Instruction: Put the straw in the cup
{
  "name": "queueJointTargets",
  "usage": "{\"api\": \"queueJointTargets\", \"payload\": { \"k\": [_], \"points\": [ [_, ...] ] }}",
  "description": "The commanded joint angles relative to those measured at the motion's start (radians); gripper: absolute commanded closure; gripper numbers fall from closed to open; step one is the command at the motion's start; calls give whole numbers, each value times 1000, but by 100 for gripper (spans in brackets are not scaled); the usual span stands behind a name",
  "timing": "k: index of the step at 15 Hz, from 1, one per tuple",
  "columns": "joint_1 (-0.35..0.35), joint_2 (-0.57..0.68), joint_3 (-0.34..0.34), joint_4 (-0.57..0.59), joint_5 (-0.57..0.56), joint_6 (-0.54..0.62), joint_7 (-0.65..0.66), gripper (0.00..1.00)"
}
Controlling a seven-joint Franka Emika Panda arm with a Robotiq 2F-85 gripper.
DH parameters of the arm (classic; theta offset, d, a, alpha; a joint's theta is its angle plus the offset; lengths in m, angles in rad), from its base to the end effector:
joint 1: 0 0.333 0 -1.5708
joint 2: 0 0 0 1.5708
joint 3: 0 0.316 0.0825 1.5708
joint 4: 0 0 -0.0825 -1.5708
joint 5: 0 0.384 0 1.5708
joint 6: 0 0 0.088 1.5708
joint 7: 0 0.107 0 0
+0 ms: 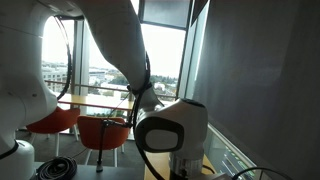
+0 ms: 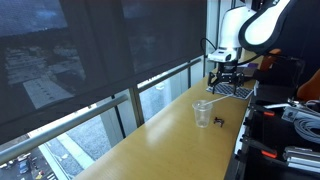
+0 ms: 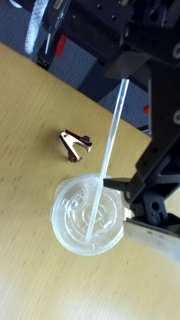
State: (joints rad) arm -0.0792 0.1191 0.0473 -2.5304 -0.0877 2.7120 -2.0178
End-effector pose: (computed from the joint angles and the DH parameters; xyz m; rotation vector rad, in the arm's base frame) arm 0.4679 -0.0114 0.2362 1.5756 2.6356 0.0062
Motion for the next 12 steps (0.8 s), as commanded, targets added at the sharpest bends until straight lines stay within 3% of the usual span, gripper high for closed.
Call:
{"api": "queueJointTargets", "payload": {
  "k": [1, 12],
  "points": [
    [-5, -35, 10, 15, 86, 20, -72, 0],
    [1, -52, 2, 125, 204, -14, -111, 0]
  ]
}}
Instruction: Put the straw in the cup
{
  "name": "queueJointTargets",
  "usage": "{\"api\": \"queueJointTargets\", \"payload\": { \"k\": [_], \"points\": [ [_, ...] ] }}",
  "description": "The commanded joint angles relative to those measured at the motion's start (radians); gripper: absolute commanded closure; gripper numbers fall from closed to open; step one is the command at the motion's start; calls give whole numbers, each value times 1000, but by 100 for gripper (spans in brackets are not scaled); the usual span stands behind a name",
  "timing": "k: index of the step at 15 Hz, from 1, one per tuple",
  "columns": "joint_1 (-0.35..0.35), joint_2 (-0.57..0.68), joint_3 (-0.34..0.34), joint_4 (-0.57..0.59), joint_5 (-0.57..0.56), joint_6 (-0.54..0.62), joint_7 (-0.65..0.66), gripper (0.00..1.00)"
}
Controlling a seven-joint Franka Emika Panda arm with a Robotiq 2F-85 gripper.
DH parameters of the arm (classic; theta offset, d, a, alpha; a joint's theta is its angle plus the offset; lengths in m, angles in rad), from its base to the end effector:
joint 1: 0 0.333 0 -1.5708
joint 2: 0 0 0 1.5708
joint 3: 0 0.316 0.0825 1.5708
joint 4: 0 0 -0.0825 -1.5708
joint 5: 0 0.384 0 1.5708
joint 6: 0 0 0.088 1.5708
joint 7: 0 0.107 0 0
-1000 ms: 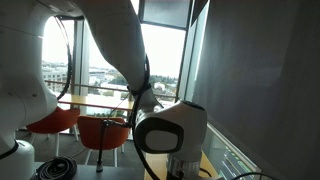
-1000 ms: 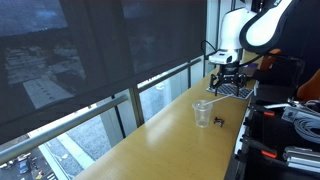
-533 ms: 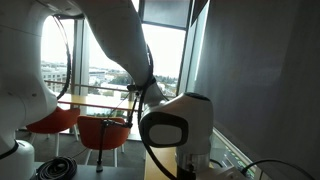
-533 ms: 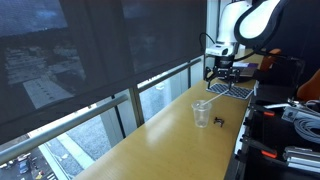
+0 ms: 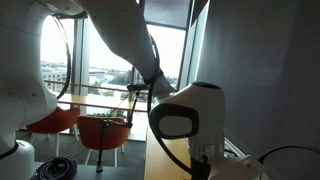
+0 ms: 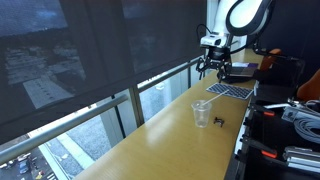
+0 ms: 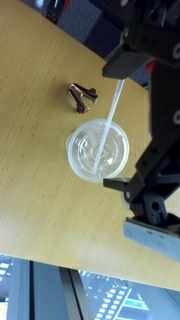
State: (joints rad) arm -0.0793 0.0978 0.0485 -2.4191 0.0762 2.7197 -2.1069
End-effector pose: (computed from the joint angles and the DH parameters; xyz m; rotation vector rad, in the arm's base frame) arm 0.5118 -0.0185 0.2891 1.5976 2.5130 0.2018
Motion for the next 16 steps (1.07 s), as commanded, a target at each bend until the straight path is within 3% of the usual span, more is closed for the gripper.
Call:
{"api": "queueJointTargets", "payload": {
  "k": [1, 9, 16],
  "points": [
    [9, -33, -6, 13, 13, -35, 22, 0],
    [51, -43, -10, -72, -115, -82, 204, 0],
    [53, -3, -15, -64, -233, -81, 333, 0]
  ]
}}
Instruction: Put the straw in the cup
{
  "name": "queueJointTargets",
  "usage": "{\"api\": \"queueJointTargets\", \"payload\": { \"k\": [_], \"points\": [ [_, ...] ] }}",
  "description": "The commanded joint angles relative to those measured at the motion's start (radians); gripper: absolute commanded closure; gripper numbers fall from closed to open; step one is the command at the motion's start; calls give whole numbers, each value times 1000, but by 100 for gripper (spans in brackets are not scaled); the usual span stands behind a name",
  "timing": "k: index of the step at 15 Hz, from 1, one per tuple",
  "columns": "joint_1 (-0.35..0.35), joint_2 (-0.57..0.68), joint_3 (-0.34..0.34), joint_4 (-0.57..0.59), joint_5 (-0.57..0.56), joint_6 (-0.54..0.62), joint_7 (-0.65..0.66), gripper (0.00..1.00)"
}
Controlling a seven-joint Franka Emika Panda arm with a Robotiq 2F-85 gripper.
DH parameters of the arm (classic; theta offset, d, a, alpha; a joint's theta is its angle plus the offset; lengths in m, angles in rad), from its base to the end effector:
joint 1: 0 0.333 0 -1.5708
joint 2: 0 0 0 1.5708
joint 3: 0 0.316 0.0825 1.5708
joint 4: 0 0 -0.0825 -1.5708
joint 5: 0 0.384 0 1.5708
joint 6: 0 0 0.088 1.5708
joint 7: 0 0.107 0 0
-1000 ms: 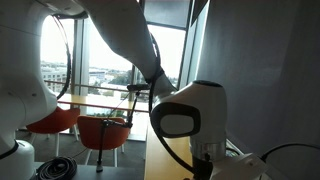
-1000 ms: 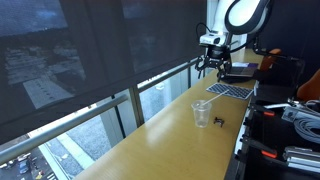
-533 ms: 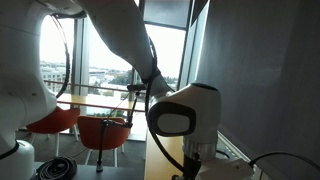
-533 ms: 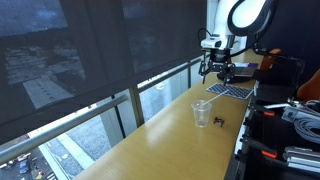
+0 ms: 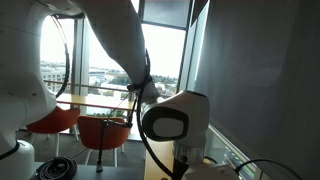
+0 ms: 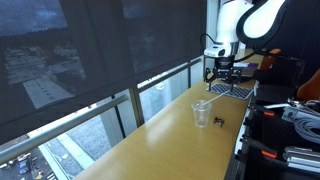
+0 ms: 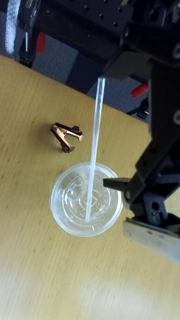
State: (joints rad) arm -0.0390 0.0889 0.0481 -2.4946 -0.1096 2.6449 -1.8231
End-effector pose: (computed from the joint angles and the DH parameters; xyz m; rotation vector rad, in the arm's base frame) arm 0.4778 0.0075 0.2570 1.7476 2.5139 -0.0032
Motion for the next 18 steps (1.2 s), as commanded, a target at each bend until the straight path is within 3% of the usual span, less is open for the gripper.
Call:
{"api": "queueJointTargets", "payload": {
  "k": [1, 10, 18],
  "points": [
    [11, 10, -16, 15, -57, -5, 60, 0],
    [29, 3, -9, -27, -102, -6, 123, 0],
    [25, 23, -17, 8, -147, -10, 159, 0]
  ]
}}
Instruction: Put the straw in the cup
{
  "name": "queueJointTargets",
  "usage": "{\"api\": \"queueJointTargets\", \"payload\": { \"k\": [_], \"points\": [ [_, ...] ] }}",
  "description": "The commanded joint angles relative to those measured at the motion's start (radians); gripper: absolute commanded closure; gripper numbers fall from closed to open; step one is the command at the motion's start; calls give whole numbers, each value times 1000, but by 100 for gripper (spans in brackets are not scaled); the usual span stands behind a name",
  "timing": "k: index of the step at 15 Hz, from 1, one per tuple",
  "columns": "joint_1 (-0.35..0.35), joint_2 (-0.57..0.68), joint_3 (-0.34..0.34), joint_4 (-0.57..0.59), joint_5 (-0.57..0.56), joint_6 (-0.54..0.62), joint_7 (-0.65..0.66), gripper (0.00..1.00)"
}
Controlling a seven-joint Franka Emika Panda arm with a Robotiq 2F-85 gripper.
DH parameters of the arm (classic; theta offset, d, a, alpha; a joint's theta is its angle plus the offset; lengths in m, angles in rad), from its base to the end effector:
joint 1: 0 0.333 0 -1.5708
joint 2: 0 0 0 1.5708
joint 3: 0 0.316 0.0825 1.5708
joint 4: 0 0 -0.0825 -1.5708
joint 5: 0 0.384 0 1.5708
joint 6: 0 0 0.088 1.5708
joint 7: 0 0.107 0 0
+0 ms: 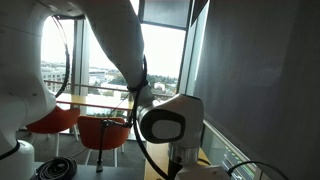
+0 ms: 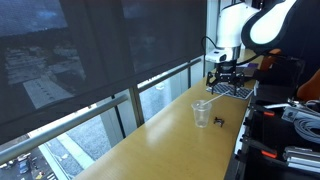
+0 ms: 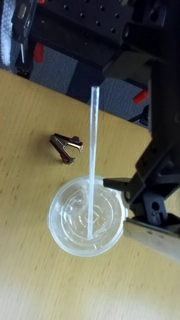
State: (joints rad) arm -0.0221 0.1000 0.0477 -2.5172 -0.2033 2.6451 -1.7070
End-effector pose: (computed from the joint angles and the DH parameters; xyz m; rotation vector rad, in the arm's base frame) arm 0.4675 0.0176 0.2434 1.7657 2.4949 -0.0788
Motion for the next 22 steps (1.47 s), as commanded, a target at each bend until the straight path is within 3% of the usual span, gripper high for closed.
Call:
{"api": "queueJointTargets", "payload": {
  "k": [1, 12, 22],
  "points": [
    [7, 15, -19, 37, -63, -11, 52, 0],
    [-2, 74, -22, 109, -58, -3, 52, 0],
    [-10, 203, 4, 349, -23, -11, 36, 0]
  ]
}}
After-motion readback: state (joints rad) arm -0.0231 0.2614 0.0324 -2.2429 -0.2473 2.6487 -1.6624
